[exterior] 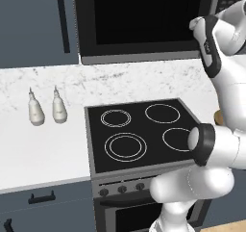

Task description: Open the microwave, place the bowl with waffle inside the microwave, then close the microwave door and turn it on.

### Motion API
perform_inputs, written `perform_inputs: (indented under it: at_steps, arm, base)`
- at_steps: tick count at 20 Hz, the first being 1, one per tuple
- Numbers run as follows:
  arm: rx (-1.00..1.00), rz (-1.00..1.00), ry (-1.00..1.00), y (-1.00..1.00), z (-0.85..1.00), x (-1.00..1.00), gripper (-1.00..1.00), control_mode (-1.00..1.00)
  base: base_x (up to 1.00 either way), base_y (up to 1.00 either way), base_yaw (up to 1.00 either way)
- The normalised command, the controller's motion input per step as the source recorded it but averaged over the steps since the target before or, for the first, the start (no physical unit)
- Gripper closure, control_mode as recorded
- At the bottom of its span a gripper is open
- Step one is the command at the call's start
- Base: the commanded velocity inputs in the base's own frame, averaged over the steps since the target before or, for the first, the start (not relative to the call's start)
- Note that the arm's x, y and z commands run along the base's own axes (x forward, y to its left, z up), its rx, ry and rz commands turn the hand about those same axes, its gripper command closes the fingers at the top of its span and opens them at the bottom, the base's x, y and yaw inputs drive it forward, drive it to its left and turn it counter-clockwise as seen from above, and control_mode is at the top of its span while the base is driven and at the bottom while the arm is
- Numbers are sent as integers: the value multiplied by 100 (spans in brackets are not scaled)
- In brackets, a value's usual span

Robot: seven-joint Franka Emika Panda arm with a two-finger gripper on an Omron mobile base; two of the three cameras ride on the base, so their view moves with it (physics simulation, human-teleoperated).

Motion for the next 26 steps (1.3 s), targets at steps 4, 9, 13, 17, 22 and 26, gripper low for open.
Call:
perform_inputs:
  at_steps: [4, 9, 13, 17, 22, 26]
  arm:
    - [8, 0, 0, 0, -1, 39, -100, -100]
    - [9, 0, -8, 10, -22, 13, 100, -100]
    - [12, 0, -9, 21, -32, 18, 100, -100]
    - [11, 0, -8, 6, -9, 10, 100, -100]
    - [0, -14, -4, -2, 7, -80, 100, -100]
    - [-11, -21, 0, -4, 7, -100, 100, -100]
  base:
    - [0, 0, 0]
    - [0, 0, 0]
    - [0, 0, 0]
    - [0, 0, 0]
    - [0, 0, 0]
    - [0, 0, 0]
